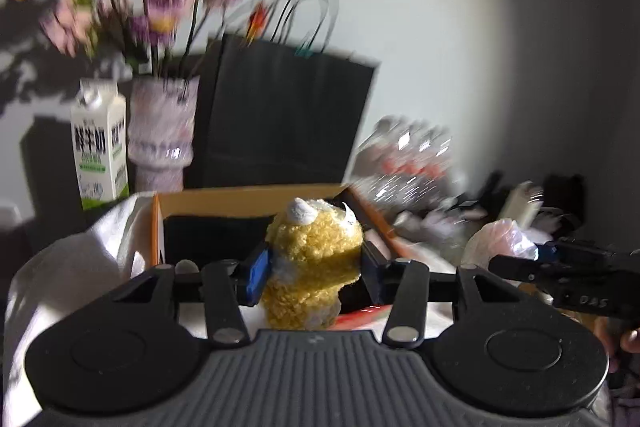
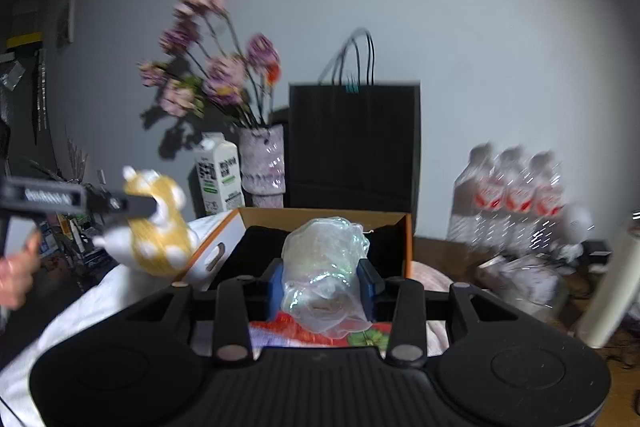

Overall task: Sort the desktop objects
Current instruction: 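Carry both held items into the cardboard box and open both tools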

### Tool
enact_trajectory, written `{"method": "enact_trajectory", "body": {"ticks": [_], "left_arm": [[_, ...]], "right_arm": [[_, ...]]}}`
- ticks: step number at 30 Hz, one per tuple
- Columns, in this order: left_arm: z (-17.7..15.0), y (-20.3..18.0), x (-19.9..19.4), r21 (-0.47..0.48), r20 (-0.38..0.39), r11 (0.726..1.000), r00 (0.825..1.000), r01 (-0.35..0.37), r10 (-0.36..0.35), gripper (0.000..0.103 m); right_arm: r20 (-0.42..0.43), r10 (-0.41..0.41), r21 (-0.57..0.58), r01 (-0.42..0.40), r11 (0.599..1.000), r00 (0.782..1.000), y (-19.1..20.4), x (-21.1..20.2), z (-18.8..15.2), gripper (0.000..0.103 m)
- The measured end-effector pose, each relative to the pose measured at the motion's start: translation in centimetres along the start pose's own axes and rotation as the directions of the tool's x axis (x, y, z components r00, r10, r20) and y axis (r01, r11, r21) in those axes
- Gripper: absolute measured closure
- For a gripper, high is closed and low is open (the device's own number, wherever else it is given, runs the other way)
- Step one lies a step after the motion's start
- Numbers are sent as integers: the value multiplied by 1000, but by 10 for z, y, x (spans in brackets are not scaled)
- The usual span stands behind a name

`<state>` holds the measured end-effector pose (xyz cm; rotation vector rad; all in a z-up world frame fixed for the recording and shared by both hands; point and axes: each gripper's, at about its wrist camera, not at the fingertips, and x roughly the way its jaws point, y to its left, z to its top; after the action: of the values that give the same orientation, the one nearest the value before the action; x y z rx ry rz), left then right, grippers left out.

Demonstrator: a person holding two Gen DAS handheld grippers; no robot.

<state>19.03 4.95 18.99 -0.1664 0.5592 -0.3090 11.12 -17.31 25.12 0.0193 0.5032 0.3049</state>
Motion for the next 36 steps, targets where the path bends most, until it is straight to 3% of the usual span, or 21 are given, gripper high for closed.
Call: {"method": "enact_trajectory", "body": {"ticks": [5, 9, 10, 14, 16, 17, 18, 19, 20, 21, 23, 24, 26, 27, 28, 31, 33, 36], "left_arm": [[9, 23, 91, -28, -187, 998, 981, -51, 45, 55], [-3, 38, 144, 6, -318, 996, 944, -93, 90, 54], [-7, 40, 154, 23, -334, 995, 937, -100, 102, 53], [-9, 46, 166, 44, -320, 995, 942, -90, 99, 47], [-15, 45, 174, 78, -338, 993, 934, -94, 115, 29], [-18, 46, 181, 81, -360, 992, 926, -95, 118, 29], [-23, 46, 189, 105, -388, 986, 907, -132, 163, 33], [-29, 49, 198, 126, -408, 975, 886, -182, 218, 28], [-35, 54, 201, 112, -412, 975, 884, -192, 222, 23], [-39, 58, 201, 82, -402, 982, 896, -173, 191, 23], [-42, 62, 193, 32, -375, 988, 914, -153, 154, 23], [-41, 63, 188, 5, -376, 990, 917, -143, 134, 21], [-37, 62, 178, -32, -377, 990, 919, -137, 115, 20], [-33, 59, 172, -39, -371, 989, 921, -145, 120, 14], [-28, 58, 164, -43, -359, 986, 923, -162, 136, 2], [-16, 53, 139, -68, -315, 981, 937, -182, 152, 0], [-10, 49, 128, -94, -313, 975, 935, -202, 164, 0], [-10, 46, 112, -111, -320, 950, 916, -291, 243, 0]], "right_arm": [[-194, -39, 5, 41, 999, 980, -15, 96, 19, 66], [-326, -101, -40, 93, 995, 940, -17, 153, 6, 66], [-359, -117, -54, 104, 993, 926, -17, 166, 2, 66], [-442, -227, -169, 167, 971, 868, -7, 206, -16, 66], [-483, -251, -188, 181, 965, 839, -7, 219, -27, 66], [-488, -269, -195, 196, 961, 830, -7, 223, -31, 66], [-487, -276, -190, 208, 960, 829, -7, 225, -32, 65], [-490, -278, -182, 215, 959, 826, -7, 225, -32, 65], [-493, -283, -188, 217, 958, 822, -3, 225, -32, 65], [-497, -291, -197, 220, 955, 817, 0, 227, -33, 63], [-493, -284, -200, 211, 957, 822, 2, 225, -33, 56], [-495, -285, -206, 208, 956, 821, 2, 224, -32, 45], [-505, -275, -190, 205, 960, 818, 2, 222, -28, 38], [-516, -243, -153, 191, 970, 821, 1, 222, -23, 32], [-515, -213, -105, 185, 977, 830, -1, 216, -19, 27], [-488, -157, 8, 184, 983, 859, -3, 195, -5, 23], [-466, -133, 55, 179, 982, 875, -2, 181, 4, 19], [-426, -133, 74, 181, 981, 895, 9, 159, 14, 17]]}}
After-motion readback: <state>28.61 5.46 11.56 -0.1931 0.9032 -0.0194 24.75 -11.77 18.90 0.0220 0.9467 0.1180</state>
